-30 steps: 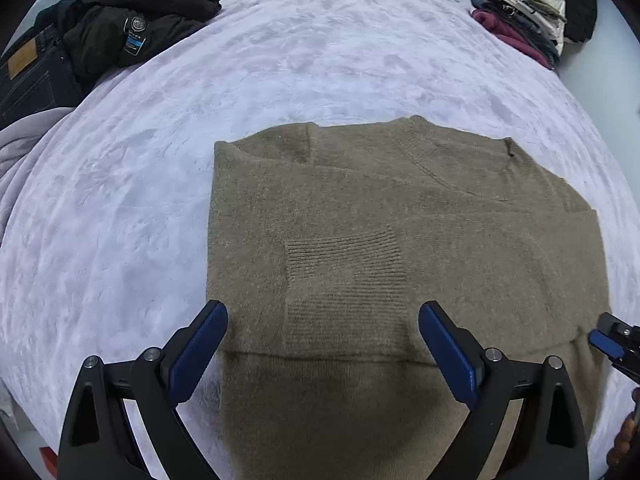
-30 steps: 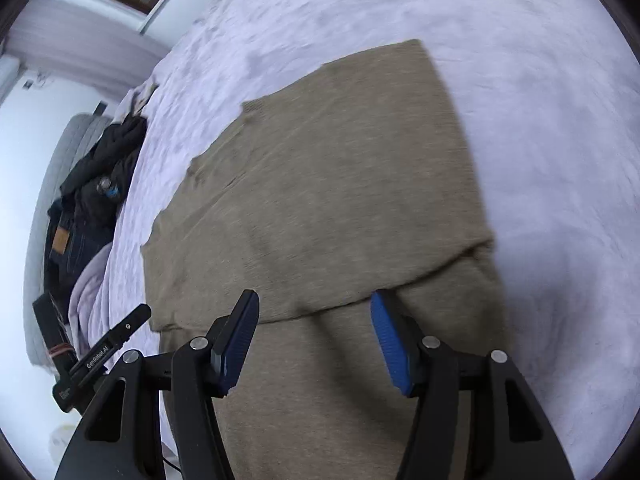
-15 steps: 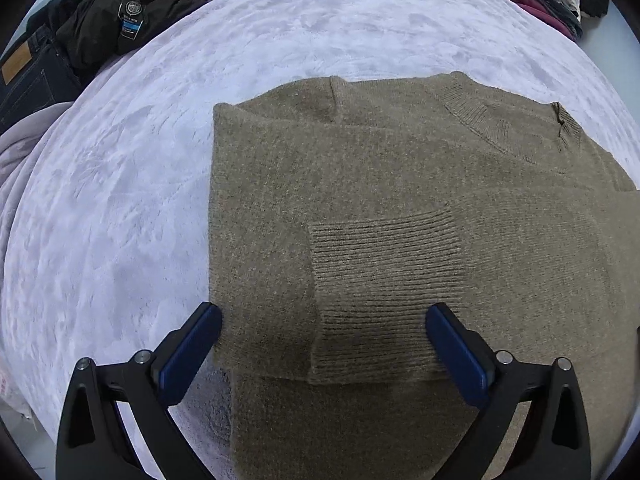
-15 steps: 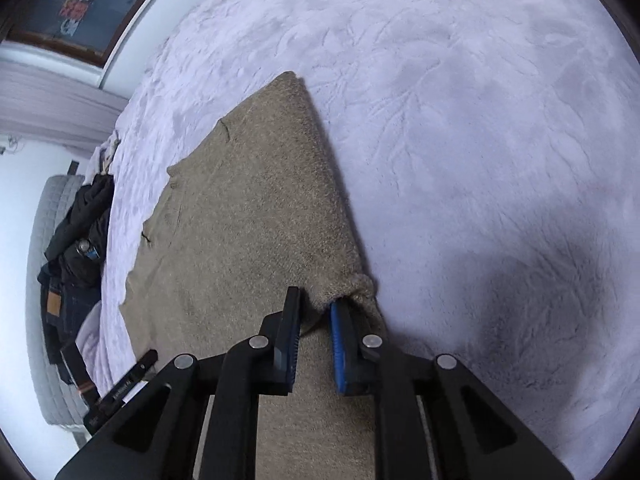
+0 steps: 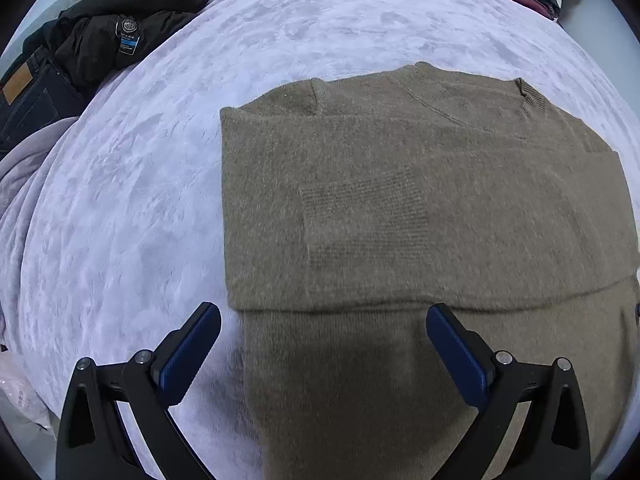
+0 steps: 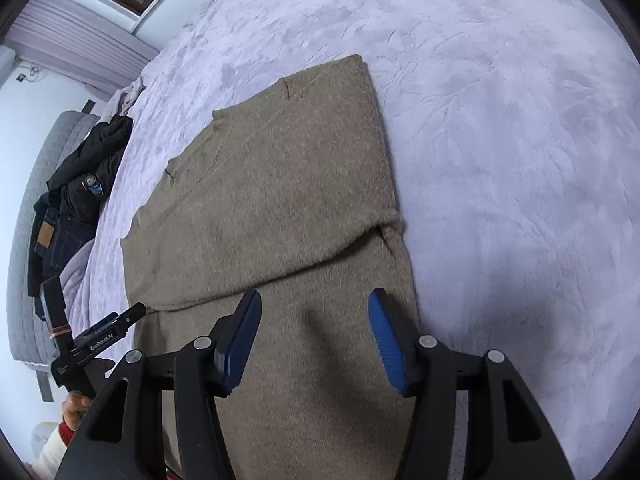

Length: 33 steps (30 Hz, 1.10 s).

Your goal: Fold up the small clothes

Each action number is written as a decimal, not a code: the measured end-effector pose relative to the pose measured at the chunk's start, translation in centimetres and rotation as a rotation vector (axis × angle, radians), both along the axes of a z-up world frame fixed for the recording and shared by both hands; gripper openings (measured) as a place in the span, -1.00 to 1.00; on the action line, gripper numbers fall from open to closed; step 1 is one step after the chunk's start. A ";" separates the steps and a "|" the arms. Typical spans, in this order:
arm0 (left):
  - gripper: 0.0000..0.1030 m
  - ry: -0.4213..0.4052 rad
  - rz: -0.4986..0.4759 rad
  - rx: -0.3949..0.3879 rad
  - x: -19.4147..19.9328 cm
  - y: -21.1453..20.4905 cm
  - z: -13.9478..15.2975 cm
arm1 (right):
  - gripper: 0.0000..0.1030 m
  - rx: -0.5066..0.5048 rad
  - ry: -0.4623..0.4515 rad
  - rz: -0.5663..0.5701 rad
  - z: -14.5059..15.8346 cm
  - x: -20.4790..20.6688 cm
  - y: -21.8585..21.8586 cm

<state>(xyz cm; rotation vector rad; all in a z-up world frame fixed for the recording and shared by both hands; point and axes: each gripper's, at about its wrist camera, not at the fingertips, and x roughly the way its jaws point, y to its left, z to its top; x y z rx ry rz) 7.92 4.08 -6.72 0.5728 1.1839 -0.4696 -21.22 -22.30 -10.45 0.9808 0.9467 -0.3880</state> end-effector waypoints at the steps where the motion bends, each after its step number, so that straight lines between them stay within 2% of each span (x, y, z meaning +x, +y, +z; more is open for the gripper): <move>1: 1.00 0.023 -0.003 0.001 -0.5 0.3 0.0 | 0.21 -0.001 0.006 0.009 -0.1 -0.1 0.4; 5: 1.00 0.086 -0.007 0.036 -2.5 1.5 -0.6 | 0.21 -0.018 0.026 0.057 0.1 -0.2 2.5; 11: 1.00 0.125 -0.012 0.060 -4.2 2.6 -1.0 | 0.21 -0.028 0.031 0.118 0.4 0.0 4.9; 20: 1.00 0.124 -0.038 0.048 -6.1 4.6 0.2 | 0.26 -0.022 0.009 0.133 1.1 0.3 6.6; 24: 1.00 0.130 -0.046 0.036 -6.9 7.7 1.6 | 0.26 -0.020 0.021 0.145 1.5 0.2 7.8; 33: 1.00 0.187 -0.146 0.055 -9.4 12.5 2.0 | 0.26 -0.001 0.062 0.047 1.9 -4.1 9.5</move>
